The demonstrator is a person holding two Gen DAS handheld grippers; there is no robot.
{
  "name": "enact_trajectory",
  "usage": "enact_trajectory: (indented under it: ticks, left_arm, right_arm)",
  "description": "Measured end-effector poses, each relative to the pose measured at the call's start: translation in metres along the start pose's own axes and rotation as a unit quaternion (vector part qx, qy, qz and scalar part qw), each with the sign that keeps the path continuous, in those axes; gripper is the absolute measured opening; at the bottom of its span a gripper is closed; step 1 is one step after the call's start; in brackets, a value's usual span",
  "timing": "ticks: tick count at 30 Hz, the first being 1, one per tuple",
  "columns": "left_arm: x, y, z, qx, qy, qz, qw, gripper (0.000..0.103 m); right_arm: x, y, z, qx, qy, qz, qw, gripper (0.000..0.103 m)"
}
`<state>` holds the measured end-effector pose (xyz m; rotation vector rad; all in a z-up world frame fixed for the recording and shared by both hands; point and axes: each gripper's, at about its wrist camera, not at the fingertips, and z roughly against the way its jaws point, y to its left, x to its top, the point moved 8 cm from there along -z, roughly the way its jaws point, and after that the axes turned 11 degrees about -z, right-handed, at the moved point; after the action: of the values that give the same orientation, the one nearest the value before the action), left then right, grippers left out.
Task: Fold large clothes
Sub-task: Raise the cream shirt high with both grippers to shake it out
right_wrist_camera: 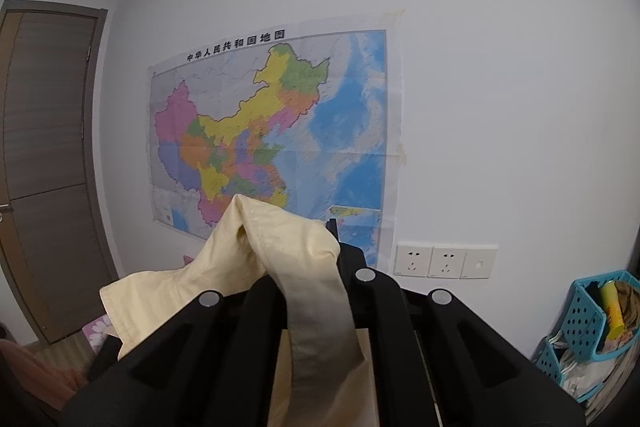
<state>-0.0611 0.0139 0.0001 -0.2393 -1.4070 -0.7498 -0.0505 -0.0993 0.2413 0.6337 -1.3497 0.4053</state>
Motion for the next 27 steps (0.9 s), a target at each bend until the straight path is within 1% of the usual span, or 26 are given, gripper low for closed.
enact_trajectory:
  ticks: [1, 2, 3, 4, 5, 7, 8, 10, 11, 13, 14, 17, 19, 21, 22, 25, 27]
  left_arm:
    - [-0.005, 0.003, -0.009, 0.004, 0.014, 0.013, 0.9998, 0.077]
    - [-0.012, 0.013, -0.023, 0.007, 0.025, 0.035, 0.9990, 0.073]
    - [-0.016, 0.021, -0.030, 0.010, 0.030, 0.052, 0.9982, 0.055]
    - [-0.020, 0.031, -0.038, 0.010, 0.035, 0.076, 0.9965, 0.019]
    - [-0.022, 0.038, -0.041, 0.010, 0.040, 0.092, 0.9949, 0.005]
    - [-0.018, 0.055, -0.029, 0.027, 0.028, 0.121, 0.9919, 0.003]
    - [-0.012, 0.071, -0.017, 0.045, 0.016, 0.135, 0.9897, 0.003]
    - [0.010, 0.097, 0.011, 0.053, -0.012, 0.161, 0.9855, 0.002]
    - [0.020, 0.101, 0.022, 0.063, -0.018, 0.153, 0.9860, 0.002]
    - [0.056, 0.112, 0.048, 0.106, -0.036, 0.112, 0.9874, 0.002]
    - [0.071, 0.116, 0.060, 0.114, -0.047, 0.104, 0.9869, 0.002]
    - [0.122, 0.126, 0.111, 0.134, -0.088, 0.090, 0.9831, 0.003]
    - [0.154, 0.127, 0.140, 0.171, -0.101, 0.054, 0.9786, 0.003]
    - [0.176, 0.120, 0.167, 0.202, -0.096, 0.032, 0.9742, 0.003]
    - [0.186, 0.117, 0.180, 0.215, -0.090, 0.025, 0.9721, 0.003]
    - [0.205, 0.111, 0.219, 0.243, -0.073, 0.009, 0.9673, 0.003]
    - [0.211, 0.109, 0.243, 0.261, -0.055, 0.011, 0.9637, 0.003]
  right_arm:
    - [-0.002, 0.002, 0.000, 0.000, 0.000, -0.002, 1.000, 0.002]
    - [-0.003, 0.002, 0.001, 0.002, 0.000, -0.003, 1.000, 0.002]
    - [-0.005, 0.003, 0.004, 0.002, 0.001, -0.001, 1.000, 0.002]
    - [-0.005, 0.004, 0.007, 0.001, 0.001, -0.001, 1.000, 0.002]
    - [-0.006, 0.004, 0.010, 0.001, 0.002, -0.002, 1.000, 0.002]
    - [-0.006, 0.001, 0.017, -0.011, 0.001, 0.001, 1.000, 0.002]
    - [-0.005, -0.001, 0.024, -0.011, 0.001, -0.002, 1.000, 0.002]
    - [-0.002, -0.003, 0.045, -0.010, -0.006, -0.004, 1.000, 0.002]
    - [-0.001, -0.002, 0.055, -0.006, -0.011, -0.002, 1.000, 0.002]
    - [0.002, 0.000, 0.072, -0.008, -0.022, 0.005, 1.000, 0.002]
    - [0.004, 0.002, 0.084, -0.010, -0.028, 0.008, 1.000, 0.002]
    - [0.007, 0.005, 0.110, -0.002, -0.044, 0.006, 0.999, 0.002]
    - [0.007, 0.010, 0.120, 0.006, -0.053, 0.003, 0.999, 0.002]
    - [0.005, 0.015, 0.123, 0.019, -0.054, -0.003, 0.998, 0.002]
    - [0.004, 0.019, 0.125, 0.033, -0.054, -0.009, 0.998, 0.002]
    - [0.002, 0.034, 0.132, 0.073, -0.059, -0.012, 0.996, 0.002]
    - [0.000, 0.050, 0.137, 0.095, -0.065, 0.003, 0.993, 0.002]
